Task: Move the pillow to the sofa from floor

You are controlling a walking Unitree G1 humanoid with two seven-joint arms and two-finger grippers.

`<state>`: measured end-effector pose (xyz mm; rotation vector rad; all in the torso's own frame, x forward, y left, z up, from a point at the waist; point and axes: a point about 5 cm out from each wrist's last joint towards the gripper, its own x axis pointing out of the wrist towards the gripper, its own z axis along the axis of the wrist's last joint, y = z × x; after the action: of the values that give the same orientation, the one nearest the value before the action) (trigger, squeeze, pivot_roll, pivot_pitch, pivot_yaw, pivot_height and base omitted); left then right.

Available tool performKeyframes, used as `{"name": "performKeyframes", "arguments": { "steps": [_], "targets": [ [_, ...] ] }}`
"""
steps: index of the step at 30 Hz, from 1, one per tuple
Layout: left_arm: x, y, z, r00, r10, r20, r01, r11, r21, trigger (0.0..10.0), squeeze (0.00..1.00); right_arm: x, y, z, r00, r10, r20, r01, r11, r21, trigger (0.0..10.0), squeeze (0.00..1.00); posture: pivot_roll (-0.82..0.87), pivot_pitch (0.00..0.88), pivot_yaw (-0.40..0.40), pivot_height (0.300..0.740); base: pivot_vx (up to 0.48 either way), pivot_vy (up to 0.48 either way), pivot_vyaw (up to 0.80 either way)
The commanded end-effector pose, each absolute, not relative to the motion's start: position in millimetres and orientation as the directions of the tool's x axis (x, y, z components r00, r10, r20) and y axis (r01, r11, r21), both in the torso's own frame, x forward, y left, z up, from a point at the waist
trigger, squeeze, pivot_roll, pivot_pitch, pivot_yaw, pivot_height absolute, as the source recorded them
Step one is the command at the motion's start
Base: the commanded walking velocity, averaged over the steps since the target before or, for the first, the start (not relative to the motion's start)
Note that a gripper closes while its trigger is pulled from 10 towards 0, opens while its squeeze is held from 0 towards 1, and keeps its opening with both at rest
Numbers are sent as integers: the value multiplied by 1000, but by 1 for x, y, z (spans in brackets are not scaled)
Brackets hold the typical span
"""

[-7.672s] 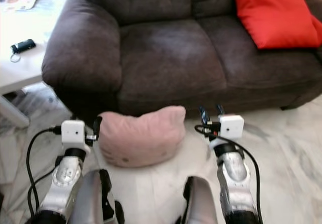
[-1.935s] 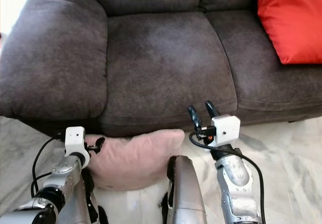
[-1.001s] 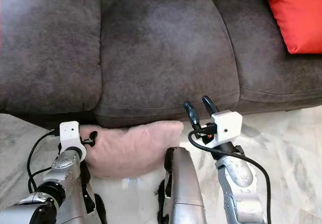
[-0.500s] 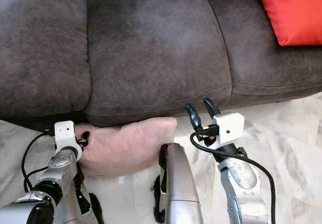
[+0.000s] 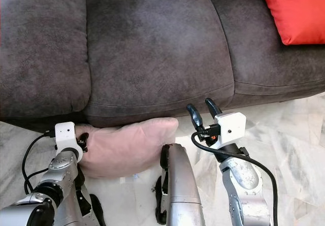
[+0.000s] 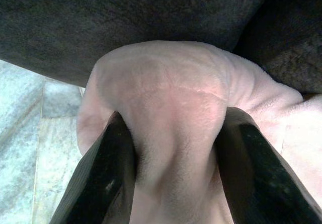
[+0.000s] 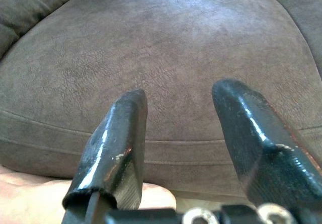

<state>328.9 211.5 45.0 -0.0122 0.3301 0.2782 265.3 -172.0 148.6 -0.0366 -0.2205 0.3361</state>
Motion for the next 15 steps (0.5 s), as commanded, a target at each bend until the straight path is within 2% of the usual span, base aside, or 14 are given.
{"name": "performKeyframes", "arguments": {
  "steps": [1, 15],
  "targets": [
    [317, 213, 31, 888, 279, -365, -290, 957, 26, 0, 0, 263, -176, 144, 930, 317, 187, -309, 948, -73, 10000, 0, -203, 401, -146, 532, 0, 0, 0],
    [316, 208, 30, 900, 264, -348, -276, 961, 16, 0, 0, 270, -175, 144, 928, 317, 193, -308, 948, -77, 10000, 0, -197, 366, -138, 532, 0, 0, 0]
  ]
}}
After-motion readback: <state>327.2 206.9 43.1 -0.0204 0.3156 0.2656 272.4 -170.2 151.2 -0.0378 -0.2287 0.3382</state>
